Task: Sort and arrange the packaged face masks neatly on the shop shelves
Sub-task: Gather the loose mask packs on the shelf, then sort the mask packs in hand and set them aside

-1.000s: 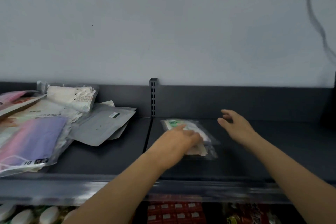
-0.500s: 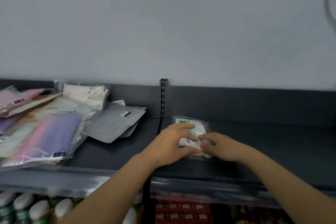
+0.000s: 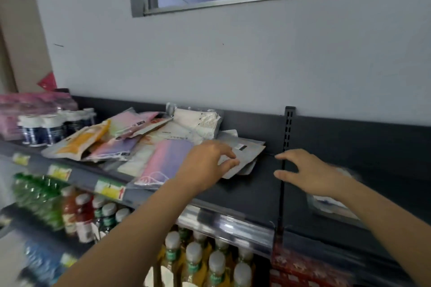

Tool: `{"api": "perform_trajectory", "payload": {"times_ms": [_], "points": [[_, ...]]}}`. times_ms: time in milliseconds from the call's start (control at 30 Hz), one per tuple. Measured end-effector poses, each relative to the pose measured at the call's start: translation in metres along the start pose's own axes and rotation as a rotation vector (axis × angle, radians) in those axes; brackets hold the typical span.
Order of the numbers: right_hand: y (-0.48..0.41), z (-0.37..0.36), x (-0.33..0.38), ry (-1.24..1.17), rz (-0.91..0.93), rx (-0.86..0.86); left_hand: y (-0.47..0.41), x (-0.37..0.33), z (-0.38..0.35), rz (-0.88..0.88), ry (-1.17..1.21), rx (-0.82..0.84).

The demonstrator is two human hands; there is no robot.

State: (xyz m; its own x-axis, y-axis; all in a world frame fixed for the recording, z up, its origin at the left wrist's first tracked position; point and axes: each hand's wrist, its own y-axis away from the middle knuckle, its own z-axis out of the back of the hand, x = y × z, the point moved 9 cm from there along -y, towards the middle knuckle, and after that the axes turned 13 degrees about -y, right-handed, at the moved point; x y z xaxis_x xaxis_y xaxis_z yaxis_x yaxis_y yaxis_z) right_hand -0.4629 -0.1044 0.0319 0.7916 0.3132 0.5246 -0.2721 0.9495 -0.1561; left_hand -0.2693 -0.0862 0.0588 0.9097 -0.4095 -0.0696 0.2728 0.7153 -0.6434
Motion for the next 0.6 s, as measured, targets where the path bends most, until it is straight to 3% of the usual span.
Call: {"api": "perform_trajectory", "payload": {"times_ms": [267, 600], "points": [[-0.035, -0.069, 0.086, -0.081, 0.086, 0.129, 0.039, 0.113, 0.03, 0.121, -0.112, 0.0], [-0.101, -0.135, 0.194, -0.052, 0.126, 0.049, 0.056, 0.248, 0.063, 0.118, -0.12, -0.059]]}}
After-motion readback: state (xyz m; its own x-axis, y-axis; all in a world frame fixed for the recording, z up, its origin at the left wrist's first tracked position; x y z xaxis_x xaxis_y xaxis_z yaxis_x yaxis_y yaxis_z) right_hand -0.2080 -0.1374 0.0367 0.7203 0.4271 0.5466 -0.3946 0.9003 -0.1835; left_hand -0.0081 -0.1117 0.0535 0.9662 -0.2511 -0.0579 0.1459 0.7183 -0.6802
